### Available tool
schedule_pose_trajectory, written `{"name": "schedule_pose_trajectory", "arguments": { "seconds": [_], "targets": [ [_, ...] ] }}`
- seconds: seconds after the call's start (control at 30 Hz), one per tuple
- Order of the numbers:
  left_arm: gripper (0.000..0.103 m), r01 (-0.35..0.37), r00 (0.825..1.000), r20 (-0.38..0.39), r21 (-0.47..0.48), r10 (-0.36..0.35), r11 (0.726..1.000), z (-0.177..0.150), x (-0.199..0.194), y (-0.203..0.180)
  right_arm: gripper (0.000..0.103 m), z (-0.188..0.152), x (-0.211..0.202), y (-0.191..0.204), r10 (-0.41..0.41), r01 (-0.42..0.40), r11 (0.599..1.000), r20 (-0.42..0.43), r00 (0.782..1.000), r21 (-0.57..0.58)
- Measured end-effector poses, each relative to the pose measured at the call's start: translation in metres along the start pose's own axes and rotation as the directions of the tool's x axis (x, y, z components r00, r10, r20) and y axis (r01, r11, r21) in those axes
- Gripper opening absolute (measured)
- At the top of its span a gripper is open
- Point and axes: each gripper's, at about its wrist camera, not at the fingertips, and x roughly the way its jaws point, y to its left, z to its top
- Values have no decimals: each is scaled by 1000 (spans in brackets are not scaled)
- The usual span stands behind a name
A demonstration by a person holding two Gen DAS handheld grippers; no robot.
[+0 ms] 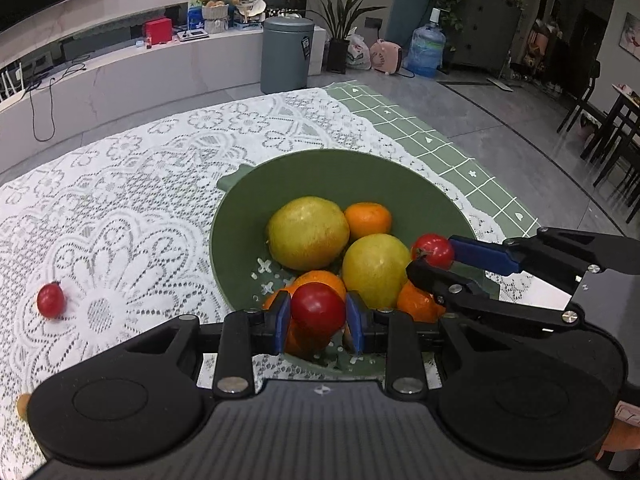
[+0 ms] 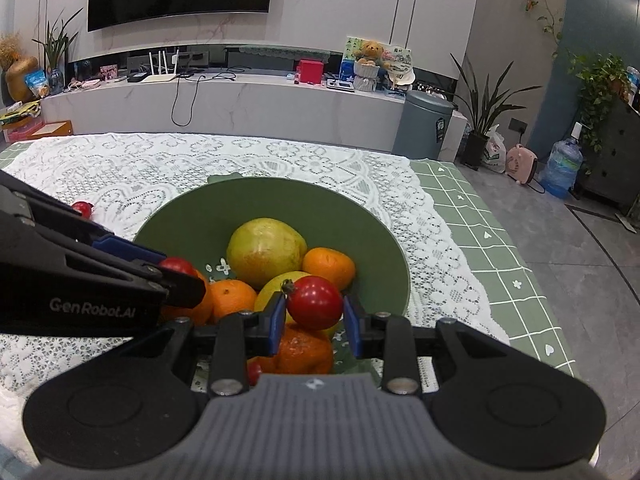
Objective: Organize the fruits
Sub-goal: 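Open both tools to drop the tomatoes into the colander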
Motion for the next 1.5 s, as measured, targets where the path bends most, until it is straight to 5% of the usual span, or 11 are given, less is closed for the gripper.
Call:
{"name": "schedule_pose_trajectory", "arguments": {
  "seconds": [0.8, 0.93, 1.5],
  "targets": [
    [35, 2, 1000, -21, 9, -2, 1000, 16, 20, 1, 32, 1, 20, -5, -9, 9, 1000, -26, 1000, 0],
    [45, 17, 1000, -22, 1, -17, 1000, 17, 18, 2, 32, 2, 20, -4, -11, 11, 1000, -29, 1000, -8],
    [64, 18, 998, 66, -8, -18, 1000, 16, -24, 8, 70, 13, -1, 0, 13, -13, 1000, 8, 1000, 27]
  ]
}}
